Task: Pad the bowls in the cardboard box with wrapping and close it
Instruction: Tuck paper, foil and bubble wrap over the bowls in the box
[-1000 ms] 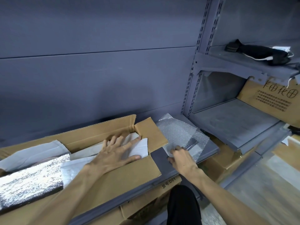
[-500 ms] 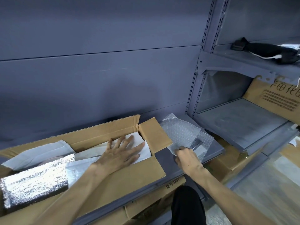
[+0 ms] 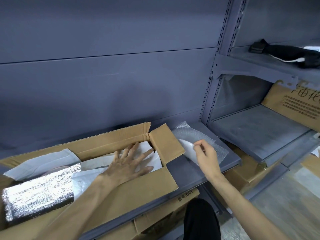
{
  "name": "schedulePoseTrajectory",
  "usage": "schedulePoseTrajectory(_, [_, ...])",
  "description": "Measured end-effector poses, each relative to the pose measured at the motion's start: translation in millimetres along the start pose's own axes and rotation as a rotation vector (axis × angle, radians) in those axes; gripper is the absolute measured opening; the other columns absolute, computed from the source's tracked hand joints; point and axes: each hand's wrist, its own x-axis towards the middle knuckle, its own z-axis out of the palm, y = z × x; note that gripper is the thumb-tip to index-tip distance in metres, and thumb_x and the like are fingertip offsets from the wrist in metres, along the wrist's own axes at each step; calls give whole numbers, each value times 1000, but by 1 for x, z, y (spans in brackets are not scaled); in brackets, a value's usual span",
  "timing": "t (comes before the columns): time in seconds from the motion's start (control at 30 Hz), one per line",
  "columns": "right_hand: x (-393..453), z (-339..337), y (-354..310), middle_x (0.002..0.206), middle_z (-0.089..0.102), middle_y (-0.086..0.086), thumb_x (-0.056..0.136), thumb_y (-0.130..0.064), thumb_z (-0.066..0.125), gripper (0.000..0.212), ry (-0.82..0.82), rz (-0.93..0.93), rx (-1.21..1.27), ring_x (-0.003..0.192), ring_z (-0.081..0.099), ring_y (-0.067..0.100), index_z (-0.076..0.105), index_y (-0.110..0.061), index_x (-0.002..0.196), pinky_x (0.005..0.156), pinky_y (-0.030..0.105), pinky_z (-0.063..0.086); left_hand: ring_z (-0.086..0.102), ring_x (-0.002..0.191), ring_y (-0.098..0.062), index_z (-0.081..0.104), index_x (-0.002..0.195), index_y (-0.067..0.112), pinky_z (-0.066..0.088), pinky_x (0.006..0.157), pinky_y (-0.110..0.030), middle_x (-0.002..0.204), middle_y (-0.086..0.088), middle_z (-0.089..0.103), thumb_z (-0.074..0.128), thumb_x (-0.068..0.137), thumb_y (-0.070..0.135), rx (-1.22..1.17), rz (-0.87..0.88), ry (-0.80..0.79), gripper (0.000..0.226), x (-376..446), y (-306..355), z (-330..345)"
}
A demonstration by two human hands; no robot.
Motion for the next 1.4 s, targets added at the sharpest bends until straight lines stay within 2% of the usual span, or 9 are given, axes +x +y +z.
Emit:
schedulePoseTrajectory(0.2, [0,-8,-26,96,57,-2,101,-18,46,13,170,153,278,87,51,13,56,-20,93,72,30,38,-8,156,-12,-7,155,53,2,125,-49,170,7,-3,19,96,75,-66,17,-24,69,0,-7,4])
schedulePoseTrajectory(0.37, [-11,-1,-57,83,54,-25,101,-18,43,13,270,-71,281,74,48,-5,53,-25,94,69,22,42,9,155,-12,5,160,39,10,125,-46,169,12,11,18,95,75,-138,-24,20,76,1,-9,0])
schedulePoseTrajectory(0.57, [-36,38,-92,108,65,-20,103,-29,42,11,-35,-322,185,91,59,-2,52,-33,103,72,12,42,24,148,-19,13,161,35,23,119,-49,162,8,28,8,91,79,-98,-74,69,82,-17,-32,-15])
schedulePoseTrajectory(0.67, [-50,67,-104,125,59,-17,106,-32,42,11,-177,-375,105,116,56,7,53,-30,109,93,27,46,26,148,-19,8,162,30,24,117,-49,162,6,30,2,89,77,19,-123,49,87,-32,-51,-16])
schedulePoseTrajectory(0.9, [-70,129,-125,115,48,0,109,-26,34,14,-436,-360,-403,107,43,23,44,-18,107,90,44,41,26,148,-17,28,156,30,26,117,-47,162,8,29,13,101,60,17,-129,26,65,-63,-70,-1])
schedulePoseTrajectory(1.07, [-73,160,-124,130,38,7,108,-26,34,20,-619,-280,-664,119,40,29,44,-14,121,95,48,40,48,119,-28,61,119,12,47,97,-46,128,-6,48,46,105,26,-243,-115,224,25,-60,-66,-4])
schedulePoseTrajectory(1.17, [-75,167,-121,130,39,8,107,-24,36,21,-653,-317,-732,119,42,31,46,-13,122,94,48,41,62,87,-40,49,103,10,52,75,-50,96,-13,65,48,97,9,-443,-251,415,5,-61,-66,-11])
schedulePoseTrajectory(1.27, [-76,164,-118,126,41,6,106,-19,36,16,-758,-435,-775,115,44,30,48,-14,116,94,51,42,62,69,-42,35,101,23,53,63,-48,73,-4,68,47,100,25,-611,-352,496,12,-62,-64,-16])
schedulePoseTrajectory(1.4, [-74,155,-115,124,43,-2,107,-27,37,14,-872,-467,-707,113,44,23,49,-20,105,97,49,42,66,79,-37,41,121,15,54,70,-47,82,-4,65,59,98,31,-594,-338,433,33,-54,-63,-16])
